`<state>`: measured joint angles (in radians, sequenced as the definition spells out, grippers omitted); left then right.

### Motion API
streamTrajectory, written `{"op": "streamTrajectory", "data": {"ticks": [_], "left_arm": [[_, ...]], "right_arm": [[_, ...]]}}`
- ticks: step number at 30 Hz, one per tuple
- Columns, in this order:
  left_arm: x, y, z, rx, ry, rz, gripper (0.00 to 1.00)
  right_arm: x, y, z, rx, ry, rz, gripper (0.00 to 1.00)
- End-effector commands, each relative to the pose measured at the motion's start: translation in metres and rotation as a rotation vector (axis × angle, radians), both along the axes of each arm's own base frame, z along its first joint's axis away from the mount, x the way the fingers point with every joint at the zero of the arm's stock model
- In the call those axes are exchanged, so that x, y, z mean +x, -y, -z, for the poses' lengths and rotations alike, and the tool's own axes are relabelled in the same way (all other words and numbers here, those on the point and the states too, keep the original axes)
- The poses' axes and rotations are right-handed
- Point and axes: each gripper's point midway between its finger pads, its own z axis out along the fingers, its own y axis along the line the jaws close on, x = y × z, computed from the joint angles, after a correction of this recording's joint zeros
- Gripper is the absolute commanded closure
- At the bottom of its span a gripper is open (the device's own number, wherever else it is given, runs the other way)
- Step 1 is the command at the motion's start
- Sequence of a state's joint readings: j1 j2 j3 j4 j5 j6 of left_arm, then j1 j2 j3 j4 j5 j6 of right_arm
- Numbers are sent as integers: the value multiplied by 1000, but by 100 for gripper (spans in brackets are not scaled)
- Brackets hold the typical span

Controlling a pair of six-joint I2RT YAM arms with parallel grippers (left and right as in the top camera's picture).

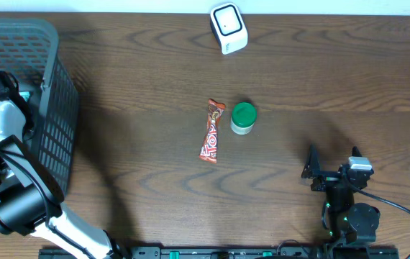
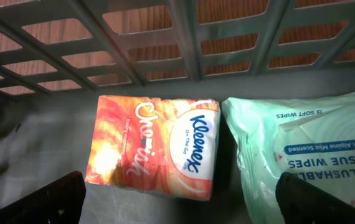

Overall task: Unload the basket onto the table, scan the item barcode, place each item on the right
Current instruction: 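Grasp the orange Kleenex tissue pack in the basket with the left gripper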

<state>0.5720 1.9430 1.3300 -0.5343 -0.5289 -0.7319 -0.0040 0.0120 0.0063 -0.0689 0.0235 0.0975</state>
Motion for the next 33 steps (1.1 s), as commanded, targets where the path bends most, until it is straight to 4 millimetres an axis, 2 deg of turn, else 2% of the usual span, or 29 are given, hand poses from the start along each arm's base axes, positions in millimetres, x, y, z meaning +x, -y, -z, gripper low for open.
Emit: {"op": "streamTrajectory", "data": {"ticks": [1,5,9,15,24,33], "left_arm": [[-3,1,20,-23,-43,3,2],[-7,2,38,-47,-80,-1,2],[-14,-2,47,-60,-99,-18,2],[-25,-10,48,-70,-117,-33,2],[-31,-7,48,-102,-209,62,2],[-42,-2,50,-133,-249,59,2]], "right_arm": [[0,-1,0,-10,1,-3,1],[0,-1,0,-10,1,-3,1],[0,-1,0,-10,1,-3,1],[0,-1,0,-10,1,-2,1],[0,-1,0,-10,1,-3,1],[0,-1,0,-10,1,-3,1]]}}
